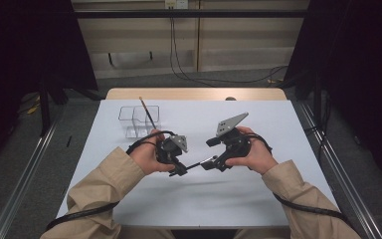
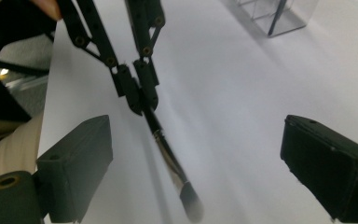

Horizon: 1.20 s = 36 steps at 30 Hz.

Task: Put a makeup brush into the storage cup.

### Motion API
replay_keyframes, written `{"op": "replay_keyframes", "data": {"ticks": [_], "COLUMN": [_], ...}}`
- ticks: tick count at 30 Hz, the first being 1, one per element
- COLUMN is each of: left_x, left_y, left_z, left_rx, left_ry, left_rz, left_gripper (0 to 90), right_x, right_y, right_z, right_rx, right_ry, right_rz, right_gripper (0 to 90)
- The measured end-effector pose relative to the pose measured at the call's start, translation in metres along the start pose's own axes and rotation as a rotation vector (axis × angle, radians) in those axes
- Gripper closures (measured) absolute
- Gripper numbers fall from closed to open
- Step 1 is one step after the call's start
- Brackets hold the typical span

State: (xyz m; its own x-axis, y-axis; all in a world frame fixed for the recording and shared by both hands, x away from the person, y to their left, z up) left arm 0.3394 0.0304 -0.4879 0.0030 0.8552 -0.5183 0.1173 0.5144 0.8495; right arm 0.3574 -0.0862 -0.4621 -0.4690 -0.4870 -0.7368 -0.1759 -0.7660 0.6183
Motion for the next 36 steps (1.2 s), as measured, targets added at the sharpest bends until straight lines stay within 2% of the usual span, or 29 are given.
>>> {"op": "replay_keyframes", "data": {"ticks": [7,16,22,27,36], "left_x": [0.0,-0.002,-0.001,-0.002,-0.002], "left_y": [0.0,0.004,0.005,0.008,0.012], "left_z": [0.0,0.003,0.003,0.004,0.007], "left_rx": [-0.005,-0.009,-0.016,-0.013,-0.033], "left_ry": [0.015,0.043,0.059,0.075,0.108], "left_rz": [-0.03,-0.104,-0.128,-0.179,-0.254], "left_gripper": [84.3,84.3,84.4,84.3,84.3], "right_x": [-0.001,-0.003,-0.004,-0.005,-0.008], "right_y": [0.0,-0.001,0.0,0.001,0.002], "right_z": [-0.001,0.001,0.0,0.0,-0.001], "right_rx": [-0.004,-0.013,-0.011,-0.007,0.003], "right_ry": [-0.045,-0.05,-0.06,-0.059,-0.058], "right_rz": [-0.069,-0.098,-0.117,-0.126,-0.144], "right_gripper": [8.4,8.4,8.3,8.3,8.3]}}
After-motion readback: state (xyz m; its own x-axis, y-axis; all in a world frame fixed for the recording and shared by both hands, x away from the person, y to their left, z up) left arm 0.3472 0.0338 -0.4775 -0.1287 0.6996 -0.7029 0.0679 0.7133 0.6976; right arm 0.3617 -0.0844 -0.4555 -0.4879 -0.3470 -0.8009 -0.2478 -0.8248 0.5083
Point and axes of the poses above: each handheld gripper's, and its own axes: y roughly backward along the jaws, x roughly out of its underside, z roughly to its left, the point moved 9 cm from there along -y, roughly forward along the jaws, and after that the axes turned 8 degrees about -y, right-handed, at the moved point
